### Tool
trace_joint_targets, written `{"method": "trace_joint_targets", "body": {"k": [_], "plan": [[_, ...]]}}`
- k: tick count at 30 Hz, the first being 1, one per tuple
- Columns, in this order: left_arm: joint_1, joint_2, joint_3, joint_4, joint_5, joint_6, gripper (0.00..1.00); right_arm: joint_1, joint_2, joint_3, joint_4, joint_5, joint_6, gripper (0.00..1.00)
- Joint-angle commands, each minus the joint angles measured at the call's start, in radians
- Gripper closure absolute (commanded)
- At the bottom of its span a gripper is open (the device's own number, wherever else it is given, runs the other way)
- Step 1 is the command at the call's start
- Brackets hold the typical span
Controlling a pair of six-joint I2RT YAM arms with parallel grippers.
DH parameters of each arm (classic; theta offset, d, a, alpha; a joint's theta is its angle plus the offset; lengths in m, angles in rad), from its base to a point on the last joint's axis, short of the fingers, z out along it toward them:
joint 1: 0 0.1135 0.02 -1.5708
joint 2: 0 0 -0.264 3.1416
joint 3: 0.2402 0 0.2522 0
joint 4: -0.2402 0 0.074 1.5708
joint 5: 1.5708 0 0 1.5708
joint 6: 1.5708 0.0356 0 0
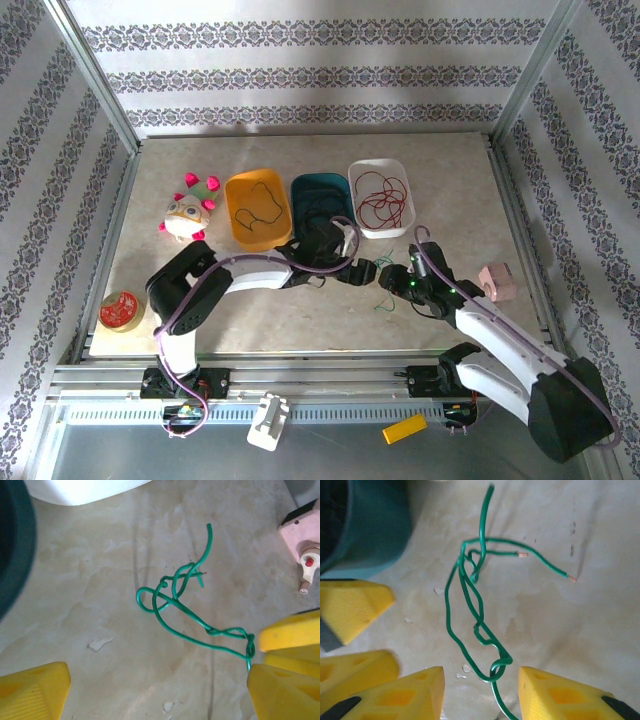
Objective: Untangle the cables
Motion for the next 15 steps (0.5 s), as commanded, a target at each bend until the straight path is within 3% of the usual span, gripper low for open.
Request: {"method": "trace_joint_targets", "body": {"k": [1, 8, 15], "plan": [[-0.016, 0.054, 0.08, -0.031, -0.003, -0.058, 0.09, -0.05, -0.084, -0.022, -0.024, 0.034, 0.072, 0.56], [-0.025, 0.162, 0.203, -0.145, -0.03, -0.083, 0.14, -0.156, -0.197, -0.057, -0.068, -0.007, 0.098, 0.57], [-0.036, 0.224, 0.254, -0.178, -0.029, -0.093, 0.29, -0.167, -0.218, -0.058, -0.1, -0.023, 0.081, 0.57]]}}
